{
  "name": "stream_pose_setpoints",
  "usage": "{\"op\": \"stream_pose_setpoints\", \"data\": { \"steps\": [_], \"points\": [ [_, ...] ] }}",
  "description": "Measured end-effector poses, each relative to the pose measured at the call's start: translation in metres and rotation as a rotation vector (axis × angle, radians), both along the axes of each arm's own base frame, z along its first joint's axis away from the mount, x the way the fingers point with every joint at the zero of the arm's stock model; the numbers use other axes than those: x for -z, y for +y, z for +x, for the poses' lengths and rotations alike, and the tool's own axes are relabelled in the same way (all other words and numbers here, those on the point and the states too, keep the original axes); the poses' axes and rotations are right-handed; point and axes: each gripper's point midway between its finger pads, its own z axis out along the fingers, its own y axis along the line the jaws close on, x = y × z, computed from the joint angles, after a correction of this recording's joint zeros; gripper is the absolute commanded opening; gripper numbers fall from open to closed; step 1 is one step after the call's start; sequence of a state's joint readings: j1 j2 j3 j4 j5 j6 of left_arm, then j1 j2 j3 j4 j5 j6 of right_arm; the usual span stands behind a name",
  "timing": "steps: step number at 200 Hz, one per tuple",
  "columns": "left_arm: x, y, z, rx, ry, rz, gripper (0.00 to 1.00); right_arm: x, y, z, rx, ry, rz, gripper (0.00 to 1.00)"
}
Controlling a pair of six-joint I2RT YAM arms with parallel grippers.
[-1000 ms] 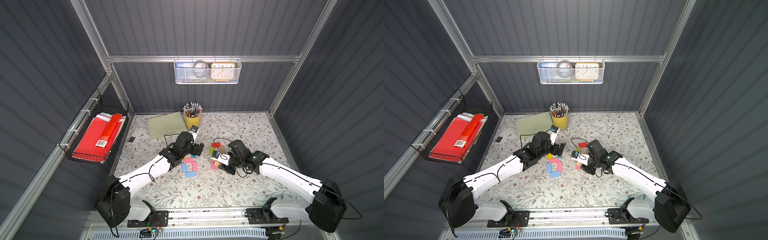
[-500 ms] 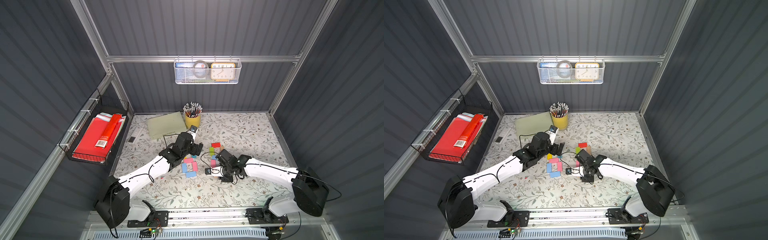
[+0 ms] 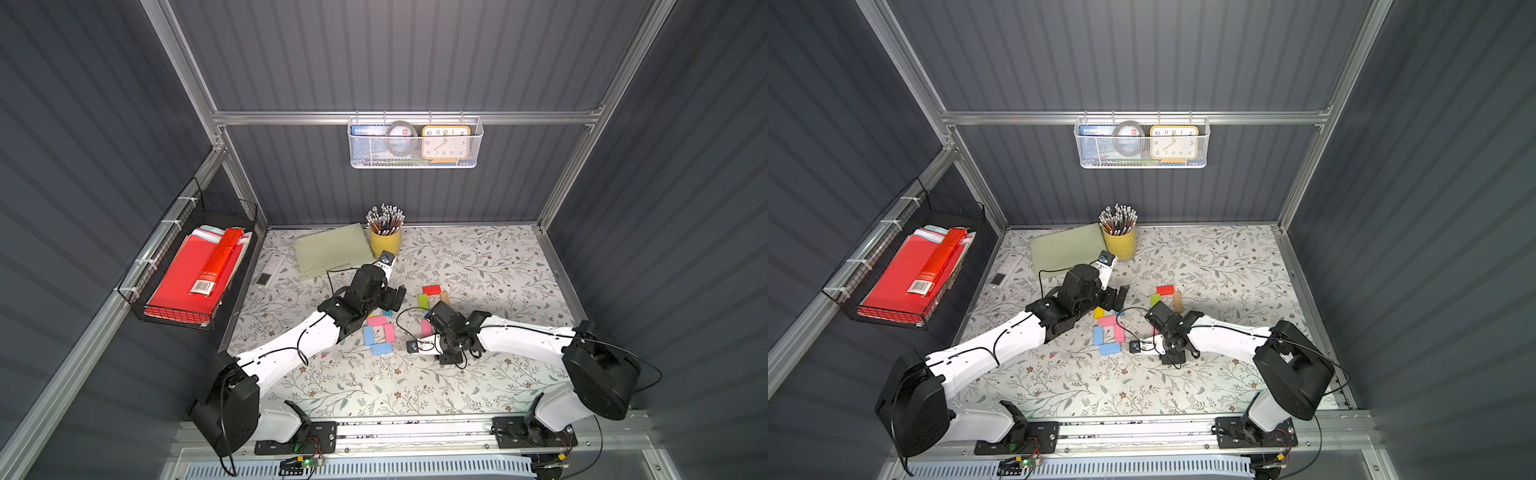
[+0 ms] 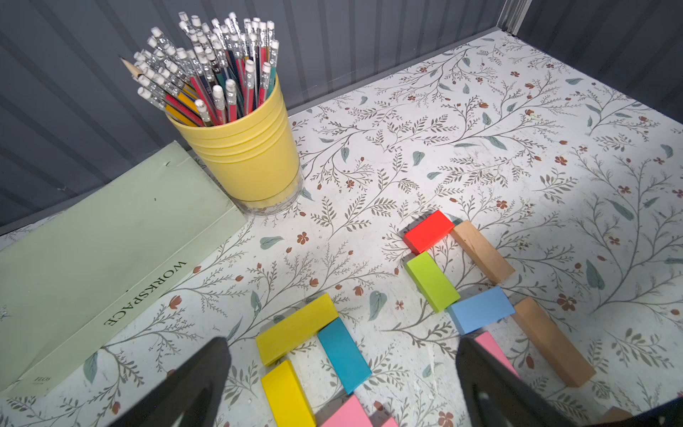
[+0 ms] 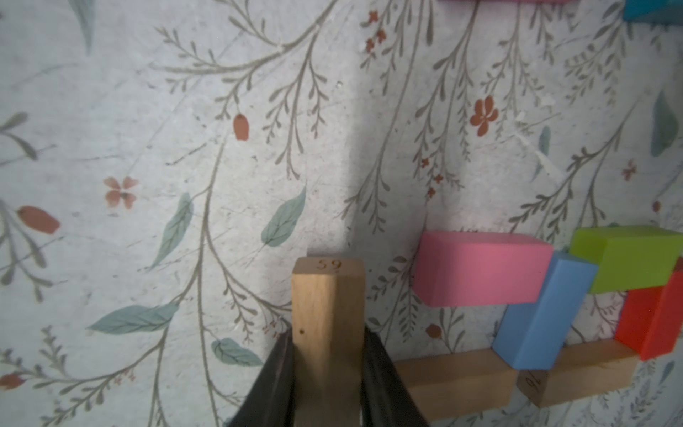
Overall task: Assemble the number 8 with building blocks
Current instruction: Assemble the building block at the center of the board.
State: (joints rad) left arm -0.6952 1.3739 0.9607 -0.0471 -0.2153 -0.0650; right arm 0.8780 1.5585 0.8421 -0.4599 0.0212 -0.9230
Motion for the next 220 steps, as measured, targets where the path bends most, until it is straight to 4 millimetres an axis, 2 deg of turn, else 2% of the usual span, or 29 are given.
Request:
{"op": "stream_pose_setpoints", "data": {
  "steps": [21, 119, 220],
  "points": [
    [0.0, 0.0, 0.0, 0.0, 0.0, 0.0, 0.99, 0.007, -0.001, 0.001, -0.003, 0.0, -0.012, 0.14],
    [0.0, 0.0, 0.0, 0.0, 0.001, 0.0, 0.99, 0.008, 0.002, 0.012, 0.007, -0.056, 0.01, 0.2],
    [0.0, 0.0, 0.0, 0.0, 0.001, 0.001, 0.99, 0.008, -0.003, 0.016, 0.016, -0.079, 0.018, 0.34]
  ]
}}
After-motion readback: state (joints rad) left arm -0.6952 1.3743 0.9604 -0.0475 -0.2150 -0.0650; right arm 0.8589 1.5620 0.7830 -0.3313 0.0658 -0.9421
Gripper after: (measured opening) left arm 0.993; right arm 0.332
